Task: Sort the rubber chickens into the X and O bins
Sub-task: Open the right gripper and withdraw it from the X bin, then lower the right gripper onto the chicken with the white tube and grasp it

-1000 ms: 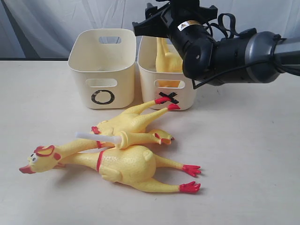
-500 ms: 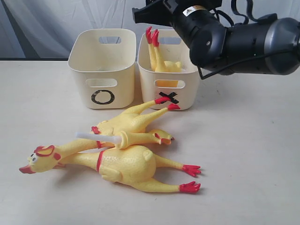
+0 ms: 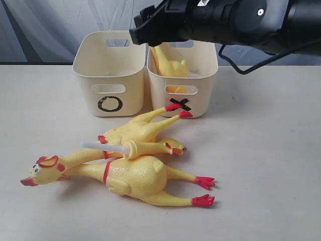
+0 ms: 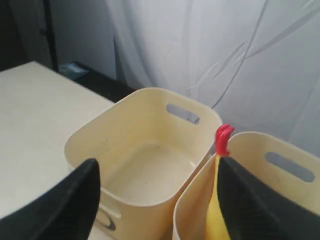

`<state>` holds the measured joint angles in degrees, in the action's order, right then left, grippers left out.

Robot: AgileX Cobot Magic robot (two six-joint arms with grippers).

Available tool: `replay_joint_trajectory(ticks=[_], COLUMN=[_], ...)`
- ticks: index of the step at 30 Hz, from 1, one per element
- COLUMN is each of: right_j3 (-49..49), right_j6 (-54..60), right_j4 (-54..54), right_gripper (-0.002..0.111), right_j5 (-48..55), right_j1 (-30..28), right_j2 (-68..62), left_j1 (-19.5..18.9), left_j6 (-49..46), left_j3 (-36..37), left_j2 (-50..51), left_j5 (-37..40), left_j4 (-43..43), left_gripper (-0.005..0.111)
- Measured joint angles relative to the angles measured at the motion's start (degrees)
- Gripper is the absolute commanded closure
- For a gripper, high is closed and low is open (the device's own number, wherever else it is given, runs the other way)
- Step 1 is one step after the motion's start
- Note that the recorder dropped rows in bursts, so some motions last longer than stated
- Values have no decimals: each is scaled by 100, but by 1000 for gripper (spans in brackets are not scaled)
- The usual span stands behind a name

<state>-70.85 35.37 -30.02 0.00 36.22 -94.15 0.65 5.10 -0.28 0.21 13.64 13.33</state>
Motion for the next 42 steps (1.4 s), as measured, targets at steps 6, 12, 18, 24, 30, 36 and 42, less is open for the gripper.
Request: replay_joint_trajectory(ticks=[6, 12, 18, 24, 30, 36, 42], right_j3=[0, 0, 0, 0, 0, 0, 0], right_j6=[164, 976, 2078, 2122, 2135, 2123, 1372], right_j4=[762, 846, 960, 1019, 1120, 1609, 2741], right_gripper=[45, 45, 45, 45, 45, 45, 45], right_j5=[1819, 3011, 3045, 2883, 2347, 2315, 2491], right_j1=[0, 133, 1021, 1435, 1508, 1513, 1513], right_j2=[43, -70, -389, -883, -1324, -1424, -1424], left_j1=[0, 0, 0, 0, 0, 0, 0], left_j6=[0, 0, 0, 0, 0, 0, 0], left_j3=[0, 0, 0, 0, 0, 0, 0], left_j2=[0, 0, 0, 0, 0, 0, 0], left_j5=[0, 0, 0, 0, 0, 0, 0], left_j4=[0, 0, 5, 5, 40, 40, 40], left_gripper=[97, 97, 97, 97, 97, 97, 97])
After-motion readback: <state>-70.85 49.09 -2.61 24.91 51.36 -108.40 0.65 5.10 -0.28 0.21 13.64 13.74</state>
